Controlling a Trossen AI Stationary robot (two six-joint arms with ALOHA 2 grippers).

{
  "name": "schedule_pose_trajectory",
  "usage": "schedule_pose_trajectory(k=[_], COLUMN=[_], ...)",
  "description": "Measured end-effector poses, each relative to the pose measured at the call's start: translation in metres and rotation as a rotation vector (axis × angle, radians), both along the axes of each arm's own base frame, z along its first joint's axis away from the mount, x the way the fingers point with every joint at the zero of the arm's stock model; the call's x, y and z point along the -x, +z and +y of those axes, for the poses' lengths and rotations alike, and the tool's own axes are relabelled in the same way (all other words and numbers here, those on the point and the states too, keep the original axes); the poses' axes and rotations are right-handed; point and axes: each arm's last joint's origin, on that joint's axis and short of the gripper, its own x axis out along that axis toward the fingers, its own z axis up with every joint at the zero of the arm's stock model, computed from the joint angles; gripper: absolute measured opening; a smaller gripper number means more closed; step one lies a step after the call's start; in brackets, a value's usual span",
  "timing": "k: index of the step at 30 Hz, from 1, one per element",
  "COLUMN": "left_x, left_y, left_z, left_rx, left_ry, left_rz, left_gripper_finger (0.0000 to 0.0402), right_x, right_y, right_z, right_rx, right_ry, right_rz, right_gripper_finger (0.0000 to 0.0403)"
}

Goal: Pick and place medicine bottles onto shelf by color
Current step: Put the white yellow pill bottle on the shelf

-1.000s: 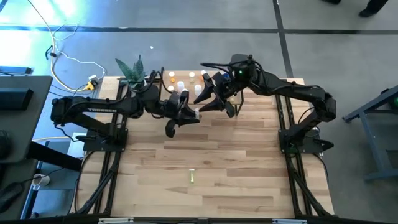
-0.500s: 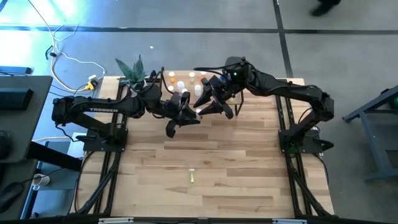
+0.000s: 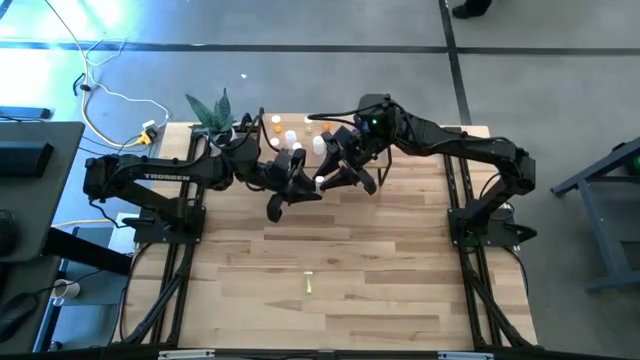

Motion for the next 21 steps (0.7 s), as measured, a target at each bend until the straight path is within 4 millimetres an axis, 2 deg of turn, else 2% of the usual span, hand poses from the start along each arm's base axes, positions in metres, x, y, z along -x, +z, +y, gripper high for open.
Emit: schedule_pose_trajectory(k=[14,21], left_x=[-0.0001,-0.0001], left_y=[0.0,0.0], left_z=[0.0001,0.0001], left_rx=[0.002,0.002], left_ry=[0.006,0.007], left_rz=[0.0,0.001], left_gripper_finger=[0.0063,0.0063], right_x=[-0.0007,-0.0007], right_y=[-0.0003,-0.0004], right_z=[0.0017,0.0019], right_rx=[0.008,0.007], right_ry=[-0.001,0.0], right_rz=[-0.004,-0.001], right_gripper_finger=[0.006,0.0062])
